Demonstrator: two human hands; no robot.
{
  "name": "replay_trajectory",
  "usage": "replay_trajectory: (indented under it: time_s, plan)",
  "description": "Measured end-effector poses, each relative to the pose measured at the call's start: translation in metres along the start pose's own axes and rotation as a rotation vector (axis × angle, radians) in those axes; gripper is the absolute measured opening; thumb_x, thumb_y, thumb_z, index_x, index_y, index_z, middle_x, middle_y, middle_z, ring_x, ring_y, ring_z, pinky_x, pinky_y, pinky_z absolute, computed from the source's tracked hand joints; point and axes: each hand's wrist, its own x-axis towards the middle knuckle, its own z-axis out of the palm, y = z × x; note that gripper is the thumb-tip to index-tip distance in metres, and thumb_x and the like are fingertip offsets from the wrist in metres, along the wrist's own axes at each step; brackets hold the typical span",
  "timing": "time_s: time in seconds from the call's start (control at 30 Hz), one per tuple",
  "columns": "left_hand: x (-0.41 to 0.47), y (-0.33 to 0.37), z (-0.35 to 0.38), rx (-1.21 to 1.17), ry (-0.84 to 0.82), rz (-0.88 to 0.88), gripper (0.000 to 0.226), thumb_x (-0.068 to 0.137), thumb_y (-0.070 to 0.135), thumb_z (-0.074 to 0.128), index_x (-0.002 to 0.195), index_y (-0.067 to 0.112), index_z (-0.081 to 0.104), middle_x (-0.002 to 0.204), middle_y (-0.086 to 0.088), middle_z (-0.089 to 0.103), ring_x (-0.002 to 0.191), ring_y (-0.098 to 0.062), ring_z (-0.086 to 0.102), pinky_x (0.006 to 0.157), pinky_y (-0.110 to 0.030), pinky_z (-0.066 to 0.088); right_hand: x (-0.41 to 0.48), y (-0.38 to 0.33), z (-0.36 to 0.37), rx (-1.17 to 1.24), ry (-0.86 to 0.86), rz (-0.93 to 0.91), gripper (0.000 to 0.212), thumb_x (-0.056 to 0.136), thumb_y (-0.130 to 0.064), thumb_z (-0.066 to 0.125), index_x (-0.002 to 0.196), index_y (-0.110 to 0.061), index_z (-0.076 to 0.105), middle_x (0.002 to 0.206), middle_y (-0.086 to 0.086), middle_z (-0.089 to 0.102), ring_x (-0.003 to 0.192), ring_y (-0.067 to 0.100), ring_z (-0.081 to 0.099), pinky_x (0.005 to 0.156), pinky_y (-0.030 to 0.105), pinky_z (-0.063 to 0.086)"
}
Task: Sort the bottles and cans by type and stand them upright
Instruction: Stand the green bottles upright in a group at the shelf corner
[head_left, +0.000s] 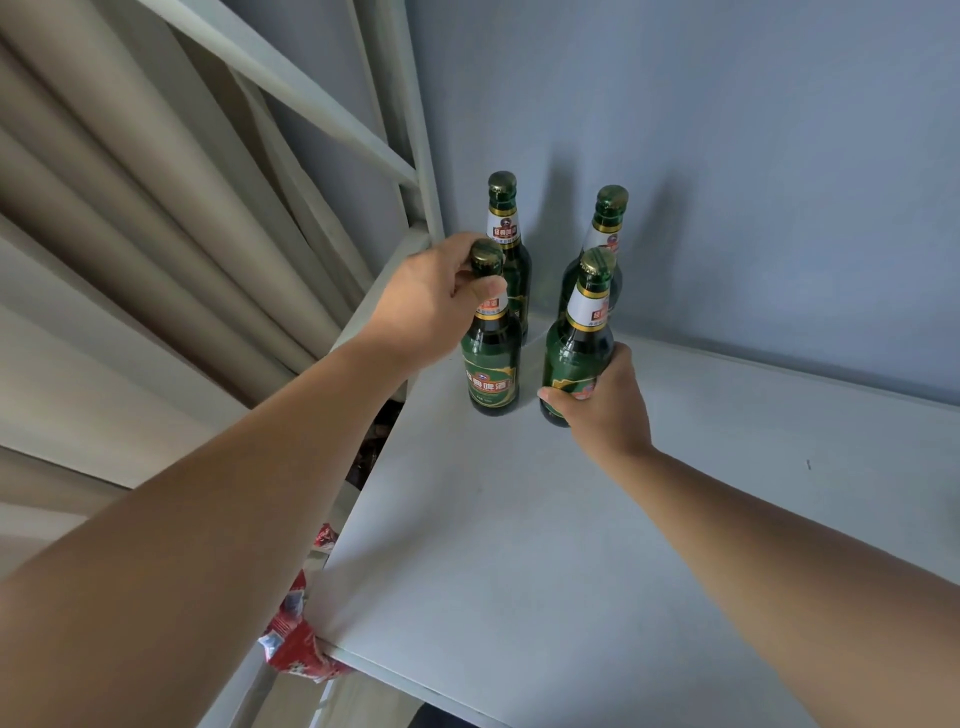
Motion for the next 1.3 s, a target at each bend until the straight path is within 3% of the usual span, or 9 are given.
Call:
replay_trajectory:
  time_s: [0.1, 0.27, 0.53, 0.73, 0.97, 1.3]
  plan:
    - [0.004, -0.002, -0.002, -0.005, 0.007, -0.011, 0.026, 0.1, 0.023, 0.064, 0.125, 0.019, 0.063, 0.103, 0.01, 0.073, 0.094, -0.001, 0.069, 0.077, -0.006, 0.049, -0.001, 0.0, 0.003, 0.016, 0.02, 0.001, 0.071, 0.067, -0.031, 0.091, 0.121, -0.02, 0.046, 0.112, -0.005, 0.06, 0.094, 0.018, 0.061, 0.078, 0.032, 0.05]
    - [0.008, -0.005, -0.001, -0.043, 0.007, -0.025, 0.026, 0.1, 0.023, 0.065, 0.125, 0.019, 0.064, 0.104, 0.01, 0.073, 0.095, 0.002, 0.069, 0.078, -0.004, 0.049, -0.003, -0.003, 0.005, 0.036, 0.04, 0.008, 0.068, 0.069, -0.027, 0.09, 0.121, -0.018, 0.047, 0.109, -0.007, 0.058, 0.089, 0.014, 0.059, 0.07, 0.026, 0.044]
    - [0.011, -0.004, -0.003, -0.033, -0.045, -0.063, 0.024, 0.101, 0.027, 0.062, 0.124, 0.021, 0.063, 0.107, 0.009, 0.074, 0.098, -0.006, 0.069, 0.086, -0.024, 0.055, -0.003, -0.006, 0.008, 0.057, 0.052, 0.033, 0.064, 0.07, -0.022, 0.09, 0.113, -0.024, 0.042, 0.106, -0.007, 0.057, 0.077, -0.005, 0.056, 0.059, 0.011, 0.038]
    - [0.012, -0.003, -0.007, -0.036, -0.093, -0.088, 0.025, 0.102, 0.028, 0.061, 0.126, 0.022, 0.063, 0.111, 0.007, 0.073, 0.102, -0.008, 0.069, 0.089, -0.027, 0.055, 0.002, -0.007, 0.013, 0.061, 0.058, 0.034, 0.069, 0.068, -0.025, 0.091, 0.121, -0.017, 0.047, 0.113, -0.003, 0.059, 0.088, 0.015, 0.059, 0.077, 0.03, 0.048]
    - [0.009, -0.003, -0.003, -0.12, -0.067, -0.11, 0.025, 0.101, 0.023, 0.063, 0.125, 0.02, 0.063, 0.112, 0.008, 0.074, 0.103, -0.007, 0.069, 0.087, -0.021, 0.054, 0.0, -0.006, 0.011, 0.038, 0.059, 0.037, 0.07, 0.069, -0.027, 0.091, 0.122, -0.016, 0.046, 0.112, -0.003, 0.058, 0.09, 0.018, 0.059, 0.079, 0.033, 0.048]
    - [0.006, 0.005, -0.001, -0.128, -0.07, -0.166, 0.024, 0.1, 0.028, 0.063, 0.123, 0.022, 0.062, 0.111, 0.009, 0.072, 0.103, -0.009, 0.068, 0.097, -0.036, 0.056, -0.003, -0.014, 0.001, -0.001, 0.005, 0.066, 0.073, 0.071, -0.033, 0.089, 0.128, -0.014, 0.048, 0.116, 0.0, 0.063, 0.093, 0.019, 0.063, 0.082, 0.036, 0.053]
